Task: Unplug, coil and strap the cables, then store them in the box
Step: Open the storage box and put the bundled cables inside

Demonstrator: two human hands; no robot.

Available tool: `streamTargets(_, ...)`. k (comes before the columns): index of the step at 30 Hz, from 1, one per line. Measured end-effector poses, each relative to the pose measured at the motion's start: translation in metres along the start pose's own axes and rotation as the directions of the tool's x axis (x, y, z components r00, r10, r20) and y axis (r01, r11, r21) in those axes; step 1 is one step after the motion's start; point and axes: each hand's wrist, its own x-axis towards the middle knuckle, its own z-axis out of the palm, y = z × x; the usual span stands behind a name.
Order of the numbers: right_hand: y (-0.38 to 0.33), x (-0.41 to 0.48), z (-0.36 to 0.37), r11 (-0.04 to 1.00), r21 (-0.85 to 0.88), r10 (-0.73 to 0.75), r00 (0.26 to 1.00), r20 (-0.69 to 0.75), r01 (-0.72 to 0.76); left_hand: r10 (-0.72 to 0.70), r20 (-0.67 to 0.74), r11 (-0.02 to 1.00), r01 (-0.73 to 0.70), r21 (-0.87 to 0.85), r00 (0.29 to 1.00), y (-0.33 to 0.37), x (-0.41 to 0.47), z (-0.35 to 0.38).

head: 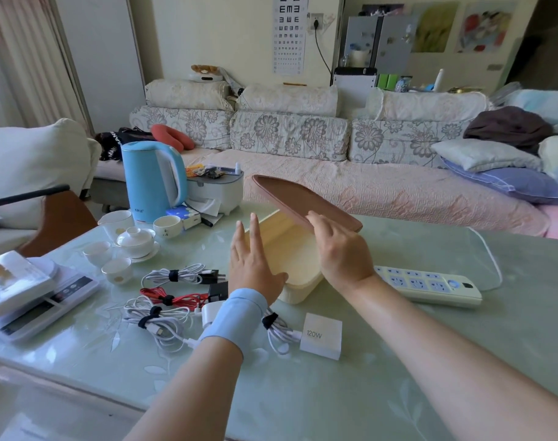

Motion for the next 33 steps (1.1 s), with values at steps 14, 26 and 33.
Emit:
streamTargets(14, 0.054, -0.043, -0.084, 0.917, -0.372, 0.262, 0.92, 0.29, -0.143, 0.262, 0.224, 0.957, -0.282, 0.062, 0.939, 0.082, -0.023, 0.013)
streamTargets(26, 0.108, -0.099, -0.116, 0.882, -0.351, 0.447, 0.321, 0.835, -0.316, 0.272, 0.532, 0.912, -0.391, 0.124, 0.802, 0.124, -0.037, 0.061)
streamTargets(33, 0.095, -0.089, -0.095, 0.907, -0.222, 0.36, 0.386, 0.849, -0.358, 0.272, 0.409, 0.891, -0.389, 0.236, 0.871, 0.119, -0.029, 0.06)
